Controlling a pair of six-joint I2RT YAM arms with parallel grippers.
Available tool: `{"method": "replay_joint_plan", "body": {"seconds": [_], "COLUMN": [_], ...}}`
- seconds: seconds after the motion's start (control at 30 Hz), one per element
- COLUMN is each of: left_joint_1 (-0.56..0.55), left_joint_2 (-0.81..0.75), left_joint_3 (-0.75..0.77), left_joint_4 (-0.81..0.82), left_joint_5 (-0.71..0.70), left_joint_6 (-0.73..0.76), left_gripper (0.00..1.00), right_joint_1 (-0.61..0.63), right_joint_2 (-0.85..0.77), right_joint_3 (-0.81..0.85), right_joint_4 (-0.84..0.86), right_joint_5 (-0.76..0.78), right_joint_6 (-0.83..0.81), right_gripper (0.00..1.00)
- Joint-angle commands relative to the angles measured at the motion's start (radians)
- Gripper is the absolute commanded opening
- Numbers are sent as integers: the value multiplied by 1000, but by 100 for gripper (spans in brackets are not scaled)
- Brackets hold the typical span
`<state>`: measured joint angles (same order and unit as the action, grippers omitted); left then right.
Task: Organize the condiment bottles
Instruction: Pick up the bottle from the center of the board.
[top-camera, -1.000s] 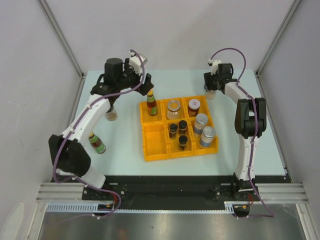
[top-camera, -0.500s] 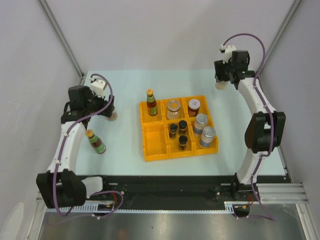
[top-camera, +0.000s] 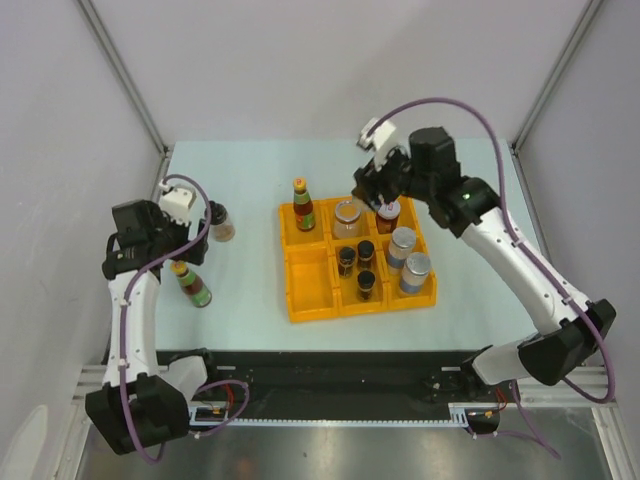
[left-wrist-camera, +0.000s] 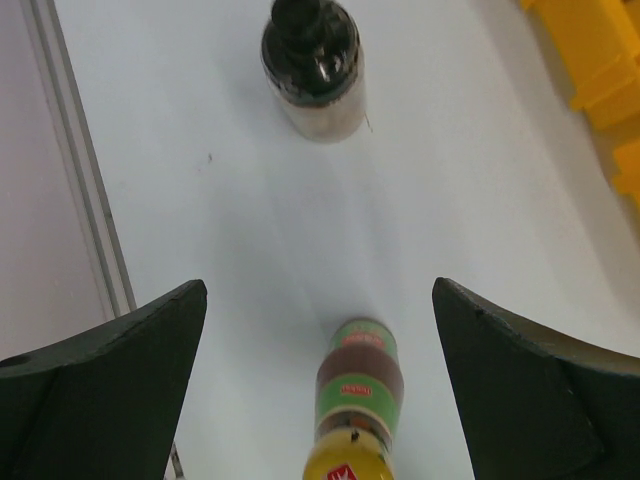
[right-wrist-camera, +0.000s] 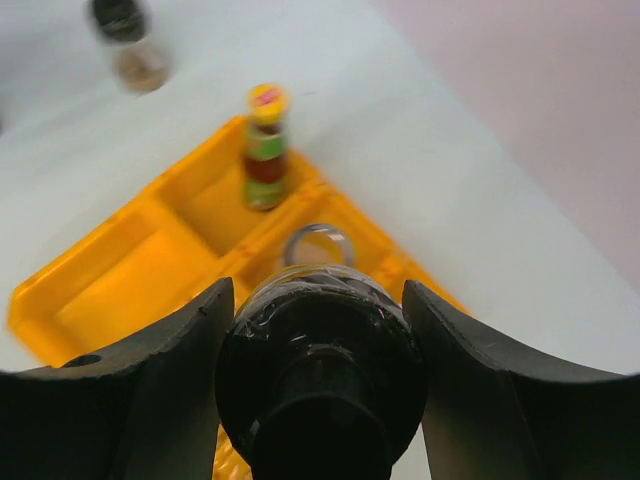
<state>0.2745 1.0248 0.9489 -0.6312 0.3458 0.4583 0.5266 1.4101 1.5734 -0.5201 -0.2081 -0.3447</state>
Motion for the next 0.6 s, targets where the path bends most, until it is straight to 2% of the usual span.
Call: {"method": "replay_joint_plan", "body": {"seconds": [0.0,0.23,0.57], "left_joint_1": [26,38,49], "left_joint_2": [-84,-161,-126], "left_joint_3": [-36,-45,-55], "left_joint_4": [-171,-286,-243], "left_joint_5": [2,-73,-93], "left_joint_6": [132,181,183], "left_gripper": [100,100,100], "right_joint_1": [119,239,312], "right_joint_2": [-5,95,231], "right_joint_3": [-65,-125,-171], "right_joint_4": [-41,-11,112], "right_joint_5": [-37,-60,-25], "right_joint_6": [-53,-54,-17], "right_gripper": [4,1,0]}}
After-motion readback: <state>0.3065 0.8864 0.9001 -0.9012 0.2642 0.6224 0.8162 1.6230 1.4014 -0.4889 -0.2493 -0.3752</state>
